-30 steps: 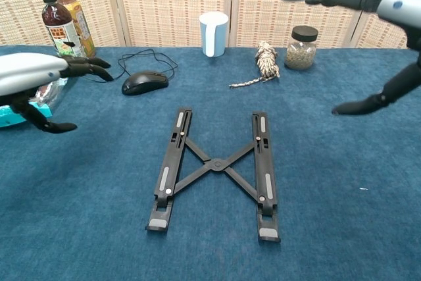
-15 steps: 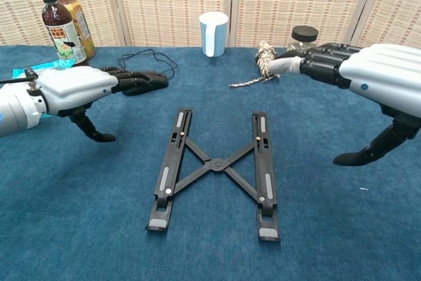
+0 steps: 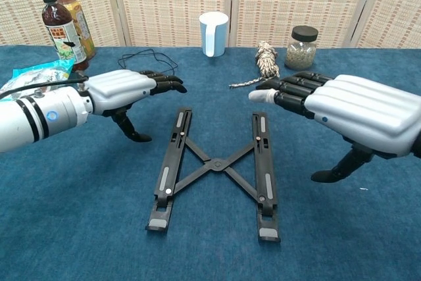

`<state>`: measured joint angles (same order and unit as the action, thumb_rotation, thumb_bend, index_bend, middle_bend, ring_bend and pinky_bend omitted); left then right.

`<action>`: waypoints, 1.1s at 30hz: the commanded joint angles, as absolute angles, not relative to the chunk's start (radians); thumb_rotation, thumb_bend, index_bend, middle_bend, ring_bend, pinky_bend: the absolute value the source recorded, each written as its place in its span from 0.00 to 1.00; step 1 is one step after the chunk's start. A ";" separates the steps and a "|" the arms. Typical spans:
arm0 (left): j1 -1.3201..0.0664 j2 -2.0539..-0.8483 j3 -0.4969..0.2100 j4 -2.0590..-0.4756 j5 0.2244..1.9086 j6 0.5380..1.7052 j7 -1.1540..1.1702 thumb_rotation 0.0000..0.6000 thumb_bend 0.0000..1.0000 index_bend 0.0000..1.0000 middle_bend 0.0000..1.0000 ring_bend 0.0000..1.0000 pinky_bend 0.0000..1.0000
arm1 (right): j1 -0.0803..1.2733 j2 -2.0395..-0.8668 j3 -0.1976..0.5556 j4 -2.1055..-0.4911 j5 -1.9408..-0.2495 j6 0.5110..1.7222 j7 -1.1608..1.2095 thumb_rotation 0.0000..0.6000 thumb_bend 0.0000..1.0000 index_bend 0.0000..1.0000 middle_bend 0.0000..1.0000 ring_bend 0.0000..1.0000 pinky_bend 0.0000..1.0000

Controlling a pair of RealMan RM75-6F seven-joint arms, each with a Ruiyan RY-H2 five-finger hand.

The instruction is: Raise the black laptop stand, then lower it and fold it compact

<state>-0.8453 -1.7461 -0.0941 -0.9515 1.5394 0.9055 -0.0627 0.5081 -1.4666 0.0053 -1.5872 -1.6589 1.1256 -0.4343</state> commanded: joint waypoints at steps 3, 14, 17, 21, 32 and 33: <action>-0.862 -1.770 -0.093 -0.914 1.533 0.894 -0.093 1.00 0.18 0.07 0.01 0.00 0.00 | 0.521 -1.503 0.012 -1.549 -1.651 1.111 -0.447 1.00 0.00 0.00 0.00 0.00 0.00; -0.873 -1.801 -0.087 -0.870 1.520 0.891 -0.131 1.00 0.17 0.07 0.01 0.00 0.00 | 0.531 -1.599 0.008 -1.429 -1.673 1.131 -0.450 1.00 0.00 0.00 0.00 0.00 0.00; -0.874 -1.806 -0.087 -0.866 1.517 0.893 -0.143 1.00 0.17 0.07 0.01 0.00 0.00 | 0.532 -1.624 0.004 -1.397 -1.677 1.136 -0.442 1.00 0.00 0.00 0.00 0.00 0.00; -0.876 -1.807 -0.082 -0.870 1.518 0.895 -0.149 1.00 0.17 0.07 0.01 0.00 0.00 | 0.530 -1.657 0.010 -1.361 -1.669 1.146 -0.432 1.00 0.00 0.00 0.00 0.00 0.00; -0.882 -1.820 -0.084 -0.863 1.502 0.888 -0.157 1.00 0.17 0.07 0.01 0.00 0.00 | 0.539 -1.715 0.008 -1.277 -1.680 1.160 -0.418 1.00 0.00 0.00 0.00 0.00 0.00; -0.882 -1.821 -0.084 -0.862 1.501 0.888 -0.157 1.00 0.17 0.07 0.01 0.00 0.00 | 0.540 -1.721 0.007 -1.268 -1.679 1.159 -0.419 1.00 0.00 0.00 0.00 0.00 0.00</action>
<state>-0.8824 -1.8213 -0.0844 -0.8616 1.5014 0.8880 -0.1572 0.5384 -1.7156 0.0072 -1.2749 -1.6780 1.1584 -0.4187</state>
